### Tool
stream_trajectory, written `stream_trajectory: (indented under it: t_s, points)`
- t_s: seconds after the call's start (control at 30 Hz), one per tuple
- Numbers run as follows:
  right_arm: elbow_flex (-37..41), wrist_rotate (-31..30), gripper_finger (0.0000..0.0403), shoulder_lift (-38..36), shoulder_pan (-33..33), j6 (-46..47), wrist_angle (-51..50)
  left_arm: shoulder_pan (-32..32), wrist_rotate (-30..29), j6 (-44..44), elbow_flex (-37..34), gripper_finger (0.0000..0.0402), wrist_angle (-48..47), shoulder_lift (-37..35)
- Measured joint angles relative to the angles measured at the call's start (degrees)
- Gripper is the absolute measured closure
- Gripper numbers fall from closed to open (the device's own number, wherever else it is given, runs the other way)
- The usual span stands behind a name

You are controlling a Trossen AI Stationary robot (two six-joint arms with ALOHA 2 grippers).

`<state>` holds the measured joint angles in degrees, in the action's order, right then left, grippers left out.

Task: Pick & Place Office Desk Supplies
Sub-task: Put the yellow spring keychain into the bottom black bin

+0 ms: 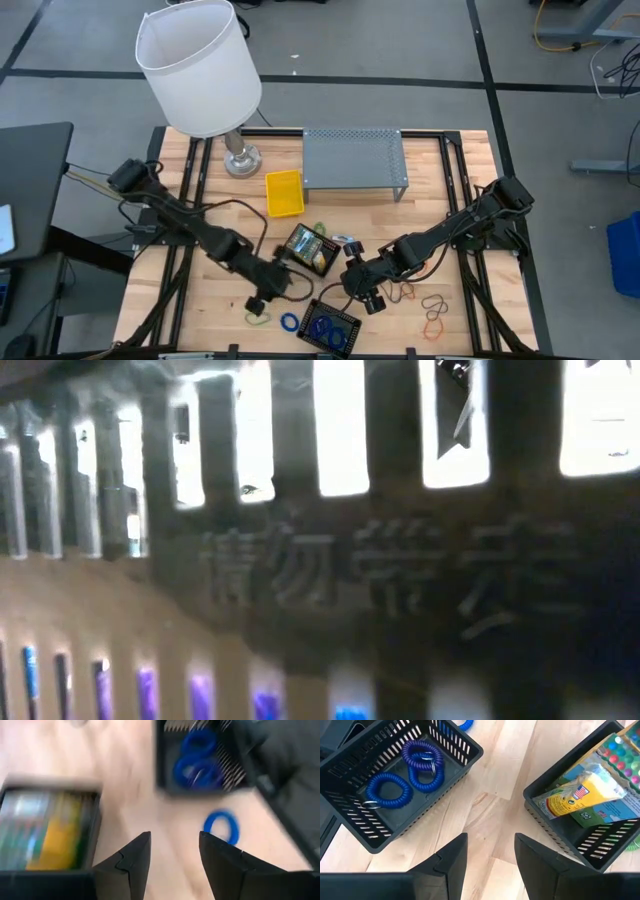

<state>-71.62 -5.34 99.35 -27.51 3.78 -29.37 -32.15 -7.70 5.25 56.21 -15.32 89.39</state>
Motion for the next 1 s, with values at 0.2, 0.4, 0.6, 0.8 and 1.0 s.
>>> stream_trajectory:
  t_s: [0.2, 0.4, 0.6, 0.8, 1.0]
  points:
    - [0.0, 0.0, 0.0234, 0.0, 0.0, -0.18, -0.02, -3.06, -9.87, 17.19, -0.1, 0.0228, -15.61, -0.78]
    - [-0.01, 0.02, 0.0234, 0.0, 0.0, -0.18, -0.02, -3.13, -14.82, 33.12, -0.12, 0.0228, -30.64, 0.95]
    - [-0.02, 0.02, 0.0234, 0.0, -0.02, -0.16, -0.15, -1.59, -14.05, 41.22, -5.21, 0.0228, -31.89, 1.16]
    - [0.0, 0.07, 0.0234, 0.0, -0.02, -0.18, -0.28, 0.05, -9.54, 43.52, -12.15, 0.0228, -24.71, 1.18]
    - [0.0, 0.15, 0.0234, 0.0, -0.02, -0.18, -0.3, 1.16, -7.27, 43.43, -16.59, 0.0229, -19.92, 0.8]
